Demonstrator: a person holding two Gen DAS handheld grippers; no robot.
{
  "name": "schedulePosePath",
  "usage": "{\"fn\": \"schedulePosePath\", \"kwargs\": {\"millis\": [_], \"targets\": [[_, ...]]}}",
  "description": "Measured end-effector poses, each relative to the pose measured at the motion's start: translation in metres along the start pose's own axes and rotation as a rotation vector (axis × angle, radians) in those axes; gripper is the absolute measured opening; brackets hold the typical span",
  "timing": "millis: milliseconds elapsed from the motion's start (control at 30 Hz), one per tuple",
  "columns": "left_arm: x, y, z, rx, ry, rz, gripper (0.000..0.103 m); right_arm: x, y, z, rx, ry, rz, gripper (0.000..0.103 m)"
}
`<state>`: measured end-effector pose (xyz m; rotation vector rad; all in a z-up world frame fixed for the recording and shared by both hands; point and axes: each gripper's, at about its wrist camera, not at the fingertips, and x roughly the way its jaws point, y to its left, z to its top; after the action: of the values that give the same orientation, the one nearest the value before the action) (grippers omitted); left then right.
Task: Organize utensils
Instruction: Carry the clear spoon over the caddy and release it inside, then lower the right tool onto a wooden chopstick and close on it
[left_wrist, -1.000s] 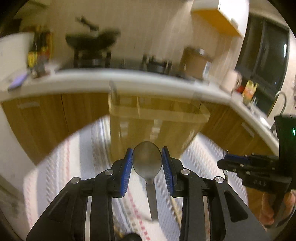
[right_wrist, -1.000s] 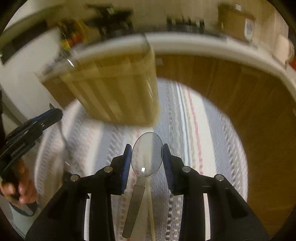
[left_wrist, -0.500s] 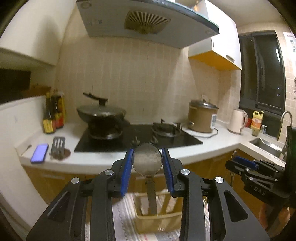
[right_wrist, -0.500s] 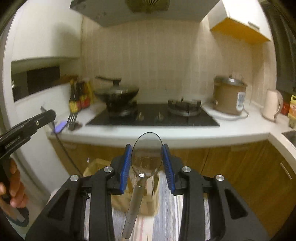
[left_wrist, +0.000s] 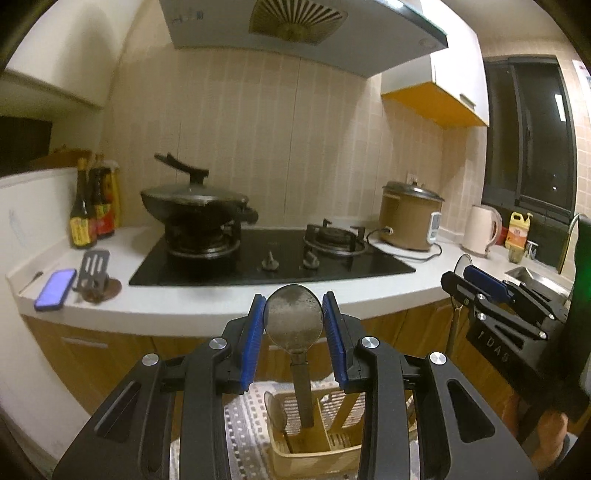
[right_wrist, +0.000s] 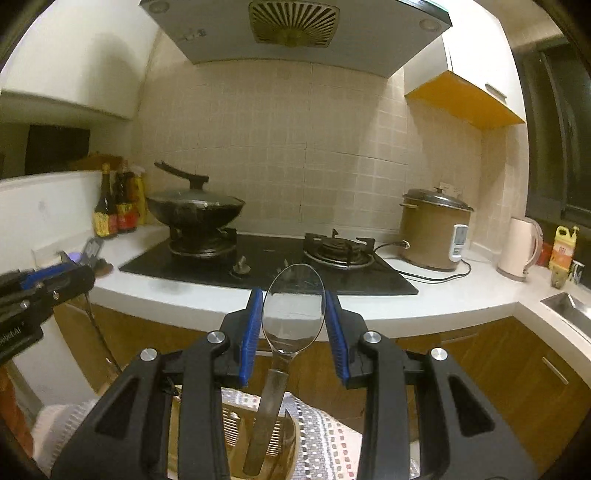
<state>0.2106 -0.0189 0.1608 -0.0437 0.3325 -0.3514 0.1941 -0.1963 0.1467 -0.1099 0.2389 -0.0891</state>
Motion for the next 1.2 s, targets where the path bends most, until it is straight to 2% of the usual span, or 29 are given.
{"fn": "schedulePosePath", "kwargs": {"millis": [167,267,333,367,400,567,667,833,900,1000,1067,1200], "targets": [[0.012,0.003,-0.015,-0.004,0.028,-0.009,0.030,0.005,0.000,-0.022,0.018,-0.012,0.031,0.031],[0.014,0.003,-0.022,0.001,0.054,-0.014,0.030,0.004,0.000,-0.029,0.028,0.013,0.058,0.032],[0.012,0.002,-0.025,-0.002,0.062,-0.014,0.032,0.000,-0.003,-0.032,0.039,0.035,0.082,0.038],[0.010,0.003,-0.026,-0.006,0.062,-0.015,0.034,-0.003,-0.004,-0.032,0.041,0.039,0.078,0.051],[0.008,0.003,-0.026,-0.009,0.064,-0.018,0.037,-0.008,-0.006,-0.032,0.046,0.041,0.078,0.056],[-0.017,0.003,-0.023,-0.033,0.064,-0.047,0.039,-0.030,-0.021,-0.028,0.083,0.081,0.097,0.057],[-0.035,0.000,-0.019,-0.038,0.059,-0.059,0.039,-0.045,-0.034,-0.024,0.114,0.130,0.107,0.057],[-0.068,-0.010,-0.016,-0.038,0.079,-0.082,0.039,-0.066,-0.050,-0.024,0.135,0.288,0.155,0.057],[-0.074,-0.014,-0.018,-0.037,0.119,-0.088,0.039,-0.069,-0.052,-0.031,0.125,0.378,0.180,0.057],[-0.074,-0.020,-0.033,-0.043,0.227,-0.108,0.039,-0.071,-0.051,-0.049,0.103,0.506,0.224,0.057],[-0.067,-0.022,-0.053,-0.052,0.331,-0.122,0.039,-0.070,-0.048,-0.067,0.080,0.583,0.251,0.057],[-0.048,-0.021,-0.097,-0.073,0.491,-0.155,0.039,-0.065,-0.040,-0.104,0.030,0.694,0.257,0.048]]}}
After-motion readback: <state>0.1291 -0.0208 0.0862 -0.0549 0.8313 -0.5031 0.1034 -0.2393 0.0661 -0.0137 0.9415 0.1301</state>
